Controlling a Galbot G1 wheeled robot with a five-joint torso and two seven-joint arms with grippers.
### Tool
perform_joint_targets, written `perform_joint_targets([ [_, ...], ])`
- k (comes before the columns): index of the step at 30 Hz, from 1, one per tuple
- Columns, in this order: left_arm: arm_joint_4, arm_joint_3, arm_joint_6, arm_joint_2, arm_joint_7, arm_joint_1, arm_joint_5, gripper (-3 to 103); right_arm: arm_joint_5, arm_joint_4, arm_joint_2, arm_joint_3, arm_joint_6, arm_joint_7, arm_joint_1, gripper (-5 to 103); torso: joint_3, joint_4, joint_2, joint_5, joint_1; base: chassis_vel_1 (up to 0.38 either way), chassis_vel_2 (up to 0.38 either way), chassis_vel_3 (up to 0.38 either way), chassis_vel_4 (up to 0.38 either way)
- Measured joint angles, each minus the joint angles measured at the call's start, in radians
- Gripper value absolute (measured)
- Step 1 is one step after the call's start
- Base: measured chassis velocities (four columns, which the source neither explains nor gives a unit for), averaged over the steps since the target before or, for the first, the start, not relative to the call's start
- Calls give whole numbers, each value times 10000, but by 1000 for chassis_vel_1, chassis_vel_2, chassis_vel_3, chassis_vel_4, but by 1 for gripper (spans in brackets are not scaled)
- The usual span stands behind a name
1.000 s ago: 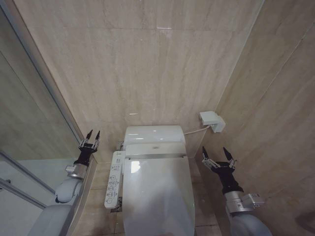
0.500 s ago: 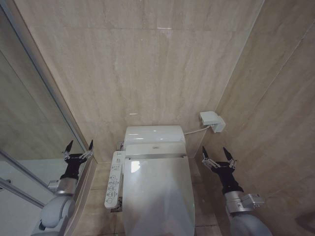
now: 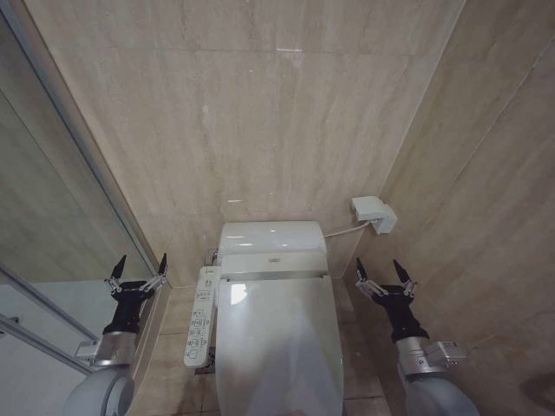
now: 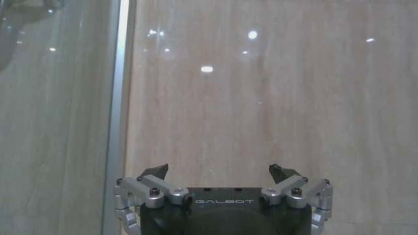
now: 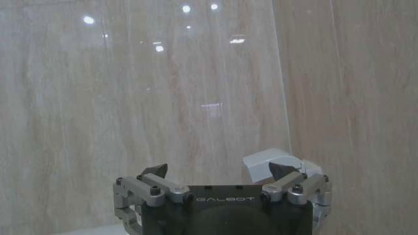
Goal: Open the toilet lid, clean the toilet bowl with a toilet brush, close the toilet lid, and flush.
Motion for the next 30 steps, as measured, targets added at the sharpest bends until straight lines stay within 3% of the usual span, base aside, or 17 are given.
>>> perform_joint_targets([
  [13, -908, 306, -337, -446, -42, 1468, 865, 100, 0, 0, 0, 0, 0, -1, 0, 100, 1, 1, 0, -1, 0, 0, 0, 0, 0],
  [30, -1187, 236, -510, -507, -208, 1878, 1065, 100, 0, 0, 0, 0, 0, 0, 0, 100, 1, 0, 0, -2, 0, 0, 0, 0, 0],
])
